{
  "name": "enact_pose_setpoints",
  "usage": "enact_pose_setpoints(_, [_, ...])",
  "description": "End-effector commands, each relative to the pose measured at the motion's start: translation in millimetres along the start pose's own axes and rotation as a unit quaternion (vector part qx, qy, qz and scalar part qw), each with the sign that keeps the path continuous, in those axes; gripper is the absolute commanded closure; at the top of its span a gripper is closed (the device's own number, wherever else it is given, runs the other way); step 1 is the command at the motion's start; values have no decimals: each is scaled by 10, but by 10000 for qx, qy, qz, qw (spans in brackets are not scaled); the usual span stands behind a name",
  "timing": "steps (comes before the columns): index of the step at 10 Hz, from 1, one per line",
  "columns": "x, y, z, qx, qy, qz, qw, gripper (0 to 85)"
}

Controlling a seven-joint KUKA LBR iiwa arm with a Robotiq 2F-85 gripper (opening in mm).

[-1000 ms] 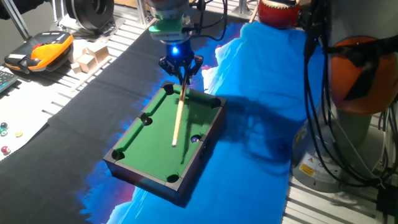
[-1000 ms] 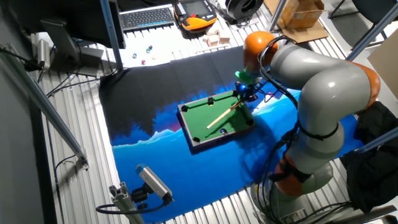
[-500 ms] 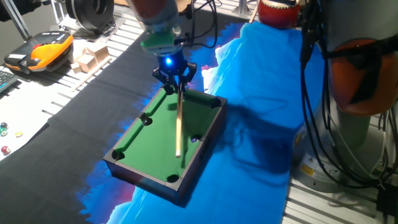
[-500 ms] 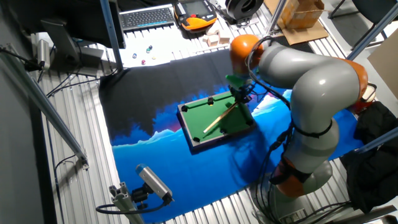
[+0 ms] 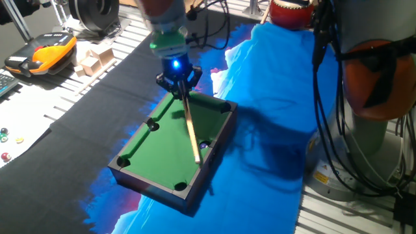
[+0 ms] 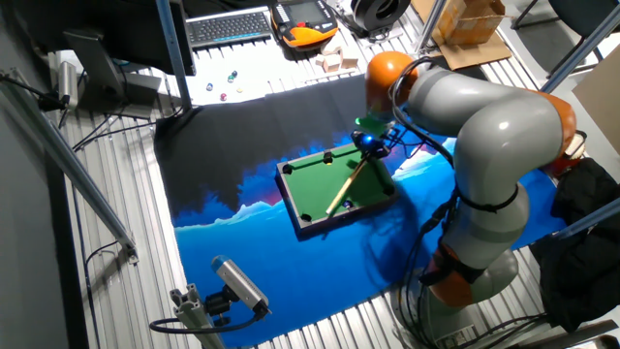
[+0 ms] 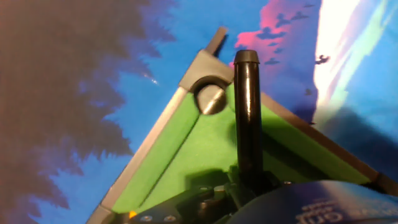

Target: Hit the pool ball

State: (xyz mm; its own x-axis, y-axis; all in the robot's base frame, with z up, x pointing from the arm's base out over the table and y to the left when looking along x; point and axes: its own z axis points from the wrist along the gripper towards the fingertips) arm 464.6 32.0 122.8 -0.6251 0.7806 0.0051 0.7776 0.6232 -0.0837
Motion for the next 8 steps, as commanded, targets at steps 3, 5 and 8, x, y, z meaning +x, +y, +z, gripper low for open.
enact_pose_setpoints(3, [2, 58, 27, -76, 31, -1140, 9935, 850])
enact_pose_setpoints(5, [13, 94, 13, 16, -82, -1680, 9858, 850])
enact_pose_setpoints(8, [4, 161, 21, -286, -154, -2352, 9714, 850])
